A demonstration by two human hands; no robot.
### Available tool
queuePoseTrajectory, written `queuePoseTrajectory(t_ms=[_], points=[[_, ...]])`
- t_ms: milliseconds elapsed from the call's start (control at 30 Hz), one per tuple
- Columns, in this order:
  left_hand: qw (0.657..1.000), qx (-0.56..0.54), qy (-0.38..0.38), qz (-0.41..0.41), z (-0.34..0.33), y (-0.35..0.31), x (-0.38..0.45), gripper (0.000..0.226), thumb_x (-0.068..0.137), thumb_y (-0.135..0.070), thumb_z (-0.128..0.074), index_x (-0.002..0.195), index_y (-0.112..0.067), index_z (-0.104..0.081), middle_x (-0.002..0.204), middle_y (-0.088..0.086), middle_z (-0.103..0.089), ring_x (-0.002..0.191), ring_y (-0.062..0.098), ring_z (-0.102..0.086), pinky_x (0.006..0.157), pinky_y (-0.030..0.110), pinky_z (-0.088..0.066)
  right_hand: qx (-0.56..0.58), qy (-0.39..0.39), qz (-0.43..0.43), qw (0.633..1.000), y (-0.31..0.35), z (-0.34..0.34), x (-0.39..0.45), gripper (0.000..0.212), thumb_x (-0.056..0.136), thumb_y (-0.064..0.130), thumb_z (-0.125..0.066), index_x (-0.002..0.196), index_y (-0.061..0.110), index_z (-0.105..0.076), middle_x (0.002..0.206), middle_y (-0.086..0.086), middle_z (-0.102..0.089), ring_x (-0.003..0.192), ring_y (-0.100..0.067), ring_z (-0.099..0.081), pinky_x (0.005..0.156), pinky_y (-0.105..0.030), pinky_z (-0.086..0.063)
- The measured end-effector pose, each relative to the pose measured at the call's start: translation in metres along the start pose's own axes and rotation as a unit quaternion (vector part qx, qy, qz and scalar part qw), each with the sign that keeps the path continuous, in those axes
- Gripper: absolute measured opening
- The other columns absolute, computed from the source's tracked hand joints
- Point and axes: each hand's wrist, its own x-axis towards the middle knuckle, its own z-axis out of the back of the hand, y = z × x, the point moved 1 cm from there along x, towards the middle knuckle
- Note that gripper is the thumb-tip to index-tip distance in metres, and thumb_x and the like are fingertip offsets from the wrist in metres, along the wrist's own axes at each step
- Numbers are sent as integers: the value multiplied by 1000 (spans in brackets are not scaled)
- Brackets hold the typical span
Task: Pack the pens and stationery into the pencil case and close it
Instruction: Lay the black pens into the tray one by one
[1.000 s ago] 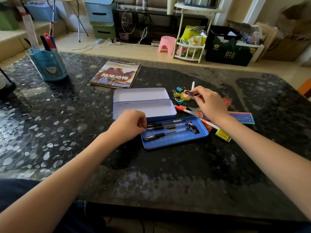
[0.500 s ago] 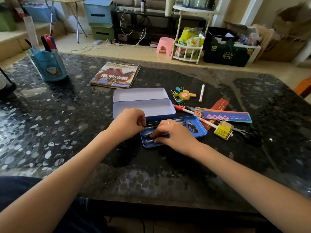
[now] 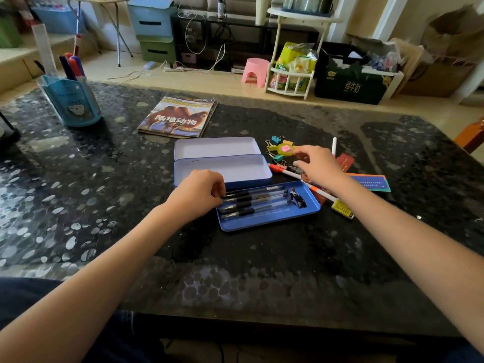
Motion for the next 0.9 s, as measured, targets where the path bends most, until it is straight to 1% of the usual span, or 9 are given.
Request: queuePoseTrajectory(t_ms=[100, 200, 267, 400, 500, 567, 633, 767, 900], points=[[1000, 0, -1, 0, 0, 0, 0, 14, 77, -3, -67, 77, -17, -63, 74, 0, -65, 70, 13, -61, 65, 23, -46, -111, 95, -32, 989, -13, -1, 10, 36, 94, 23, -54, 129, 16, -56, 130, -6, -58, 116, -24, -55, 91, -37, -47], [1000, 0, -1, -2, -1, 0, 0, 15, 77, -3, -67, 76, -17, -63, 73, -1, -64, 70, 14, -61, 64, 23, -46, -115, 60, -42, 991, -8, -3, 7, 20, 92, 21, -57, 110, 16, -65, 112, -6, -66, 100, -22, -60, 82, -38, -53], [1000, 5, -2, -2, -1, 0, 0, 16, 77, -3, -67, 76, -18, -62, 73, -2, -63, 70, 14, -60, 64, 23, -45, -117, 44, -39, 991, -5, -5, 4, 8, 92, 19, -58, 99, 18, -61, 104, -6, -65, 92, -22, -60, 74, -38, -53], [1000, 7, -1, -4, -1, 0, 0, 15, 76, -4, -68, 76, -18, -62, 74, 0, -65, 70, 14, -61, 67, 26, -49, -111, 28, -13, 993, -3, -4, -1, 3, 92, 19, -56, 96, 18, -55, 101, -5, -63, 88, -22, -58, 69, -37, -49], [1000, 8, -4, -6, -1, -1, 0, 16, 76, -4, -67, 75, -19, -62, 73, -1, -65, 71, 14, -61, 68, 27, -50, 0, -25, 79, 997, 1, 0, -8, 7, 94, 13, -52, 99, 15, -56, 104, -6, -65, 92, -22, -61, 74, -37, -50], [1000, 9, -8, -9, 0, 0, 0, 15, 76, -4, -67, 75, -19, -62, 73, -2, -64, 70, 14, -61, 69, 31, -52, 78, -44, 159, 983, 9, 1, -17, 12, 95, 9, -50, 103, 12, -58, 105, -6, -67, 97, -20, -63, 81, -39, -53], [1000, 11, -9, -9, 0, 0, 0, 15, 76, -5, -67, 76, -19, -63, 73, -3, -63, 71, 14, -61, 71, 34, -55, 116, -52, 214, 969, 22, 1, -26, 14, 96, 9, -50, 106, 10, -60, 102, -5, -69, 97, -16, -64, 82, -32, -53], [998, -29, -56, -2, 3, -5, -1, 14, 80, -18, -70, 88, -22, -60, 79, -7, -62, 74, 13, -61, 71, 32, -53, 214, -75, 248, 942, 51, -1, -44, 16, 94, 5, -53, 109, 7, -59, 95, -6, -68, 90, -6, -63, 80, -12, -49], [989, -127, -75, -25, 7, -17, 0, 46, 79, -26, -73, 122, -21, -55, 103, -8, -59, 92, 10, -59, 83, 26, -50, 329, -118, 241, 905, 77, 0, -62, 32, 95, 2, -48, 124, 15, -47, 95, -10, -65, 91, -9, -66, 79, -20, -53]])
